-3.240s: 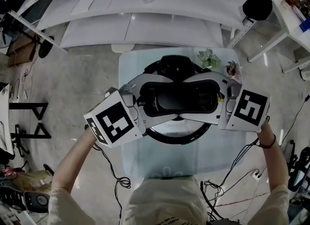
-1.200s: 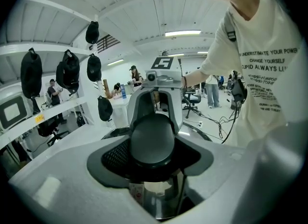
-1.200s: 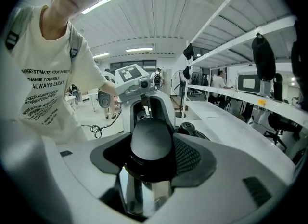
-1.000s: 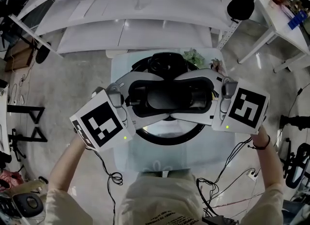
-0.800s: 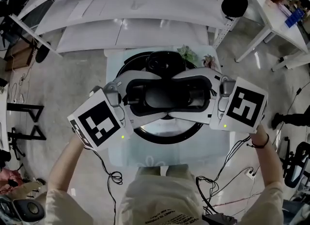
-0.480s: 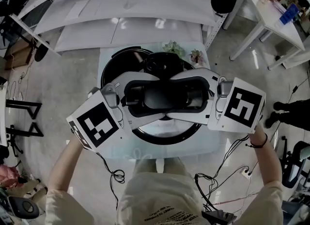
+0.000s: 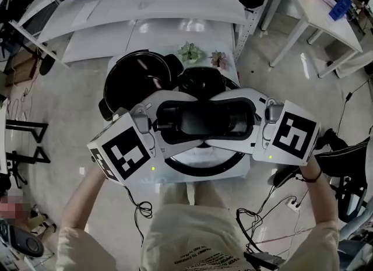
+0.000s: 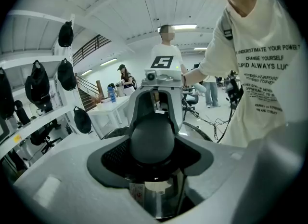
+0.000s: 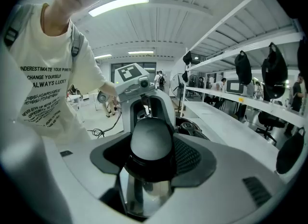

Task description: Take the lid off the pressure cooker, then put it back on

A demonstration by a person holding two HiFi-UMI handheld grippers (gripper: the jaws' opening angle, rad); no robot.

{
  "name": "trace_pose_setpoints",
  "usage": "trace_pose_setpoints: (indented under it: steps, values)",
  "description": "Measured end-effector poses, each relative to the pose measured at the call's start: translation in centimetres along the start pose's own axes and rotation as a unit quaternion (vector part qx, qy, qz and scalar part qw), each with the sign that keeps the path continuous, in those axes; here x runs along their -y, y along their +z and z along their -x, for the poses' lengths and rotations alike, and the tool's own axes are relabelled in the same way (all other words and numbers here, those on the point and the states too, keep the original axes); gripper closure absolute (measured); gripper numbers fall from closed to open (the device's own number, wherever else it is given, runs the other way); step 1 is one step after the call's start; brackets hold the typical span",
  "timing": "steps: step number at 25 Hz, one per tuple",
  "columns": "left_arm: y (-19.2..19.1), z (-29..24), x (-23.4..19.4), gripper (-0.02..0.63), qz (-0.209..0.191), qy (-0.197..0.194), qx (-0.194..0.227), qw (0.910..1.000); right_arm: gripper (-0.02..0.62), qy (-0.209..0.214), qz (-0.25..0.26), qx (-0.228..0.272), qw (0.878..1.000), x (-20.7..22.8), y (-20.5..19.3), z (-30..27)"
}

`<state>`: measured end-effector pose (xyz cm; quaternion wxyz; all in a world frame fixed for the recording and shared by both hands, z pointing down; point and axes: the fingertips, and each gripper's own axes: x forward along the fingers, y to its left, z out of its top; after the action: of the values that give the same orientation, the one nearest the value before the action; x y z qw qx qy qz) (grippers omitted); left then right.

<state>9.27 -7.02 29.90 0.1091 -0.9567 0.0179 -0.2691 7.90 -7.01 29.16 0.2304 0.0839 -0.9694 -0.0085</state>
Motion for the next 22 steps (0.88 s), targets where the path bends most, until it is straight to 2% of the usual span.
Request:
trace_pose_setpoints:
  steps: [11,22]
  values:
    - [-0.2,-5.6,2.6,0.319,-0.002,-0.029,-0.005,0.9996,0.322,-0.02,-0.021,-0.011,1.0,-1.3,-5.3,2.7]
    - [-5.2,-10.8,5.6,0.319,0.007,-0.102,-0.023,0.9945,0.322,-0.047,-0.09,-0.028,0.994,-2.6,-12.7,1.3]
